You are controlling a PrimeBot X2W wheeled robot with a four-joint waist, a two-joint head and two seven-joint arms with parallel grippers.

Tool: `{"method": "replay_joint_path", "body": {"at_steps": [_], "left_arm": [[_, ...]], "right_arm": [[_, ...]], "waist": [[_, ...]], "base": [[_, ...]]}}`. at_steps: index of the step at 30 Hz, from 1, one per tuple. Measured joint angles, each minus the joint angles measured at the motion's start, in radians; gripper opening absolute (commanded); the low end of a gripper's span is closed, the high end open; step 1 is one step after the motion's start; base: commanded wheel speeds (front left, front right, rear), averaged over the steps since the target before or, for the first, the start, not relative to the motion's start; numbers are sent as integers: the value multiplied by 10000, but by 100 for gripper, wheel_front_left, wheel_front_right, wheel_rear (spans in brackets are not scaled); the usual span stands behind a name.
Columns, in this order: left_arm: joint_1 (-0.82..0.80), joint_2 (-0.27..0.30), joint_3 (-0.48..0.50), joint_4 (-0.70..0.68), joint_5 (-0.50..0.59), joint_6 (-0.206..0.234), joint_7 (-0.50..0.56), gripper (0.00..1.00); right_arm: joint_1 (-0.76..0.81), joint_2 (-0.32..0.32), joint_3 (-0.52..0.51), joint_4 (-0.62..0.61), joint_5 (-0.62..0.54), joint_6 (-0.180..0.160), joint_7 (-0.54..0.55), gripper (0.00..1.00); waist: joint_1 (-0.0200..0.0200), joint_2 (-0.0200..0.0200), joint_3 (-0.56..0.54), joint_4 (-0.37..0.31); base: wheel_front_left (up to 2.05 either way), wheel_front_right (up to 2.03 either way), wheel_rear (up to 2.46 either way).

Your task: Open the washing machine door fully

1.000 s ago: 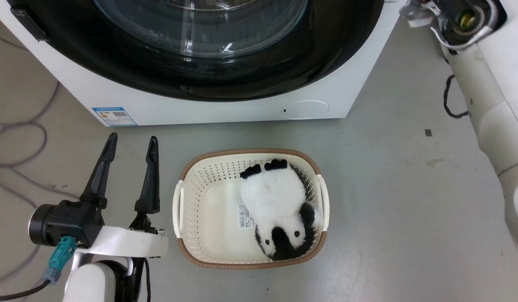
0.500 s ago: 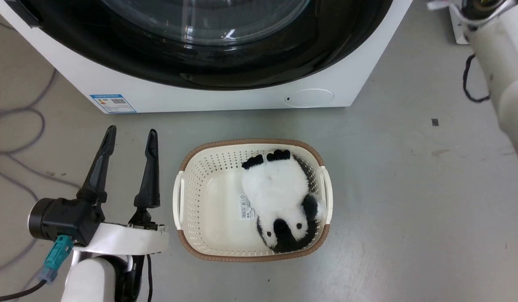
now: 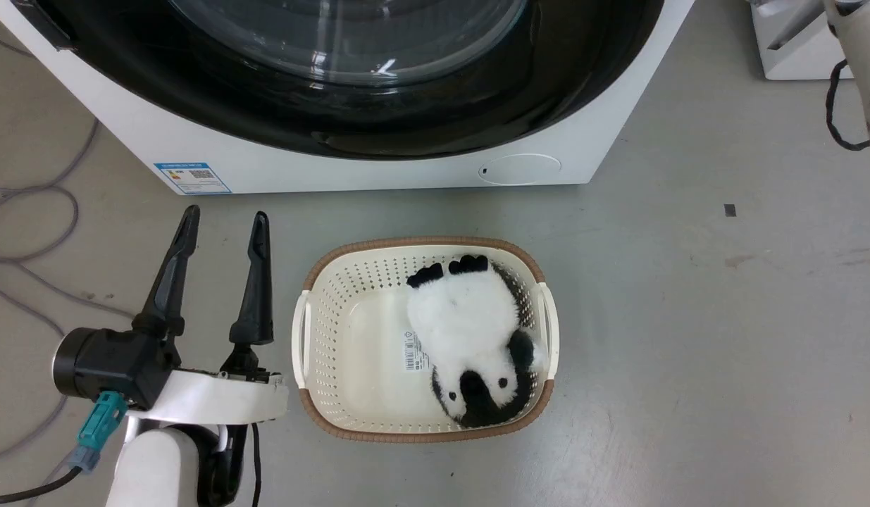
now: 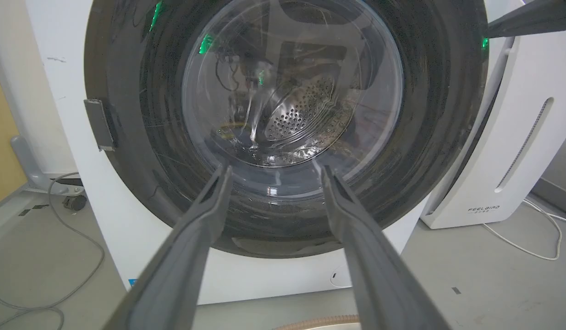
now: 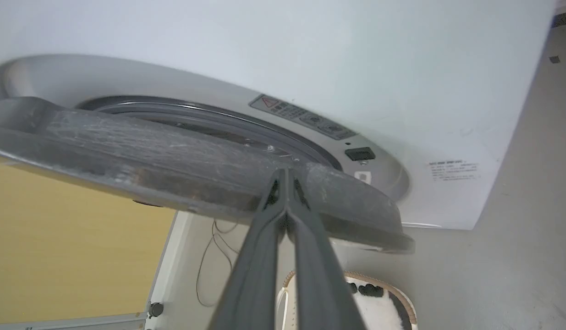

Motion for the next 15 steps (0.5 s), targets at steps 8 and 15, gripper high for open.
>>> {"method": "replay_joint_path", "body": {"at_steps": [8, 15], "left_arm": [[-4, -17, -52, 73, 0, 0, 0, 100], [16, -33, -63, 293, 10, 0, 0, 100]], "right_arm": [[-10, 46, -196, 12, -90, -2, 892, 0], [139, 115, -270, 46, -84, -10, 1611, 0]], "waist": [[0, 0, 46, 0], [0, 0, -291, -7]], "base": [[0, 0, 0], [0, 0, 0]]}}
